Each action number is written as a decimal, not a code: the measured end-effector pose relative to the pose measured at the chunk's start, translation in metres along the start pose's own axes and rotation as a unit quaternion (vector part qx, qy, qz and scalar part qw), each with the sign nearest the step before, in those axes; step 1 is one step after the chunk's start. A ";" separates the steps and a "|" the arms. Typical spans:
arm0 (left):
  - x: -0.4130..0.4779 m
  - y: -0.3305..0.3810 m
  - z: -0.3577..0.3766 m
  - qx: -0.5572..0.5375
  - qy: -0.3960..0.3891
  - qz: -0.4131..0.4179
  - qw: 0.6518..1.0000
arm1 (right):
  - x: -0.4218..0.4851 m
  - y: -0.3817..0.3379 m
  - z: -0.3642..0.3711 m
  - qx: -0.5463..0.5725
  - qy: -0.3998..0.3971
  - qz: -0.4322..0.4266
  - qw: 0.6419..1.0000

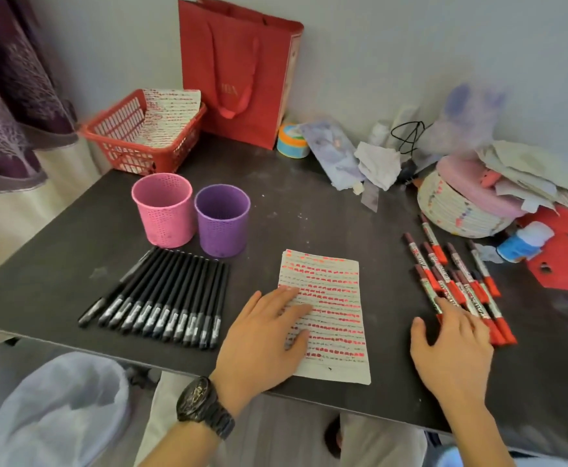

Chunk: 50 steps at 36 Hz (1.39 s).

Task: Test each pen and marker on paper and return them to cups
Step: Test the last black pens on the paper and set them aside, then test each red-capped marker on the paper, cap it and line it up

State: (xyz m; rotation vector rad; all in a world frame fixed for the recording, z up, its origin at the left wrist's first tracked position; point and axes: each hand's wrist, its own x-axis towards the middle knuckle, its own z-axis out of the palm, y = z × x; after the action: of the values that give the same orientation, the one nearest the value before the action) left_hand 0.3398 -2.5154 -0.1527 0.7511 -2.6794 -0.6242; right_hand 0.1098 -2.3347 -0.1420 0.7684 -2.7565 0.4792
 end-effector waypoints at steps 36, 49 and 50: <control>-0.067 0.043 -0.008 -0.207 0.187 0.063 0.958 | -0.125 -0.065 -0.075 0.801 -0.114 0.304 0.504; -0.131 0.081 0.040 -0.444 -0.203 -0.104 0.866 | -0.210 -0.078 -0.058 0.622 -0.156 0.284 0.713; -0.132 0.079 0.043 -0.438 -0.208 -0.114 0.867 | -0.209 -0.074 -0.056 0.655 -0.152 0.313 0.671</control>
State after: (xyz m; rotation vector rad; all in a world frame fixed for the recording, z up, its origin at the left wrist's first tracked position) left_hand 0.3988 -2.3683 -0.1722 0.6923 -2.2052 -2.0632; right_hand 0.3313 -2.2787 -0.1373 -0.0592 -2.4312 2.8192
